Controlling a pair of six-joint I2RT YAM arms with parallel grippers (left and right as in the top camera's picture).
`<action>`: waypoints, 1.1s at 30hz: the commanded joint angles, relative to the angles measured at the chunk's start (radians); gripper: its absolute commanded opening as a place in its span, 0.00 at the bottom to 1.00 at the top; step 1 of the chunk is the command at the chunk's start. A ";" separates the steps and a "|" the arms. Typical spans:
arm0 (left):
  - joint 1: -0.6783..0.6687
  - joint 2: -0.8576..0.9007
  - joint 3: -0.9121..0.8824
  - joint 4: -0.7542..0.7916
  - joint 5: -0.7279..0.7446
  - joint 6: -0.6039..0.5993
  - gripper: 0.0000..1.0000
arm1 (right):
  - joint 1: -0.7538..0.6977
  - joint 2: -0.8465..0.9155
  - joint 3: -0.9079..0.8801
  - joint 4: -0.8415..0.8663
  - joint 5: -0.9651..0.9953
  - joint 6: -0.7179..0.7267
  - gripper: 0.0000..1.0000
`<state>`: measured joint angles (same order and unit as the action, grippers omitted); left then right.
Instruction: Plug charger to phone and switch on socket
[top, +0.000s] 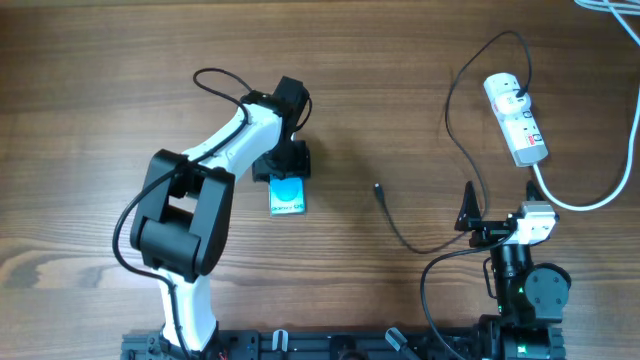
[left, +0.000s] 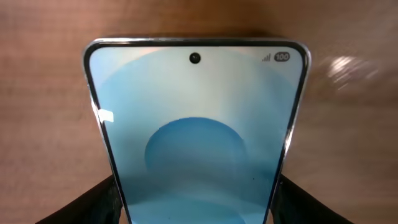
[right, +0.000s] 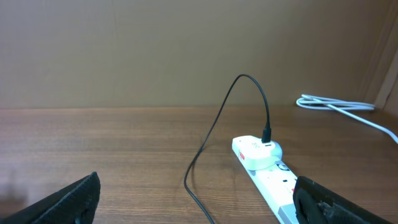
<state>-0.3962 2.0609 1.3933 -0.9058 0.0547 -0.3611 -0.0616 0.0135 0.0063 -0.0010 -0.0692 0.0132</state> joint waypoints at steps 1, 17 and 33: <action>0.002 0.071 -0.035 0.077 0.132 0.013 0.68 | -0.003 -0.009 -0.001 0.003 0.014 -0.010 1.00; 0.216 0.018 0.002 0.061 0.569 0.211 0.68 | -0.003 0.044 0.055 0.033 -0.296 0.305 1.00; 0.222 0.019 0.000 0.062 0.603 0.245 0.66 | 0.182 1.463 1.157 -0.789 -0.660 0.099 0.88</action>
<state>-0.1818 2.0708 1.3975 -0.8440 0.6376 -0.1352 0.0082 1.3598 1.1515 -0.8139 -0.6544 0.1764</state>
